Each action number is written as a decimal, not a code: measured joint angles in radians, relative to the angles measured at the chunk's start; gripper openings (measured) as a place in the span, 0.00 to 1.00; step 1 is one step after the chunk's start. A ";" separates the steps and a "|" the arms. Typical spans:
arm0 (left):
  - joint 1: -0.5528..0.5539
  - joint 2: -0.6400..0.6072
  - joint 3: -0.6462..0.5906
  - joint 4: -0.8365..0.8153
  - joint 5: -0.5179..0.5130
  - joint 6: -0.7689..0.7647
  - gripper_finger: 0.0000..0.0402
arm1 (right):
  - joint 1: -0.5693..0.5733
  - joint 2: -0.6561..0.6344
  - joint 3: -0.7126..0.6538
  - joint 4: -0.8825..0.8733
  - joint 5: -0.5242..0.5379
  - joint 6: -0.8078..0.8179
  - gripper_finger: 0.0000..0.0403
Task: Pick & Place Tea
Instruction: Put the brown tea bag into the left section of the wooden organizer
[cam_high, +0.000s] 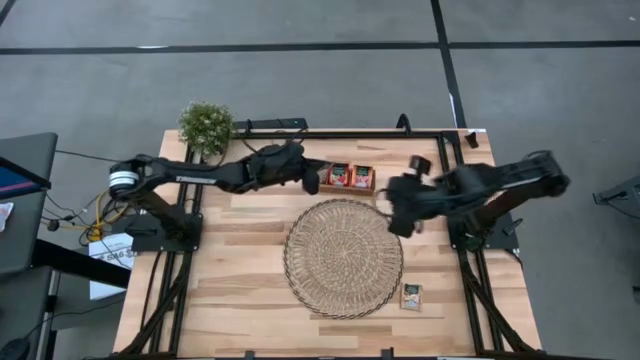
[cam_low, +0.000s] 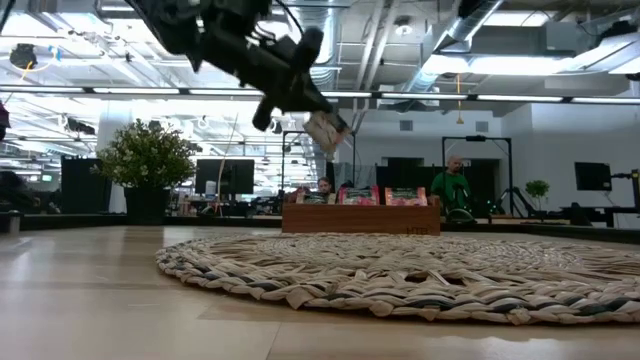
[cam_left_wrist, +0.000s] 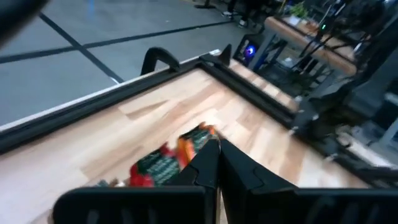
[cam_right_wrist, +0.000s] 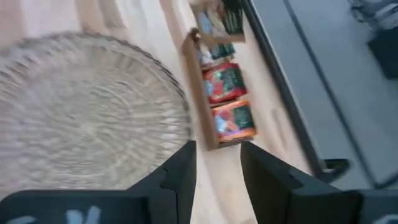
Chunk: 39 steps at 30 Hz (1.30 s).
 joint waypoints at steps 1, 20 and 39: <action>0.010 0.018 0.000 0.015 0.008 0.016 0.00 | 0.016 -0.036 -0.035 0.031 0.001 0.024 0.29; 0.140 0.144 -0.013 0.123 0.022 -0.006 0.00 | 0.140 -0.206 -0.337 0.239 0.001 0.177 0.29; 0.130 0.182 -0.239 0.577 0.000 -0.117 0.00 | 0.140 -0.199 -0.337 0.249 0.003 0.177 0.29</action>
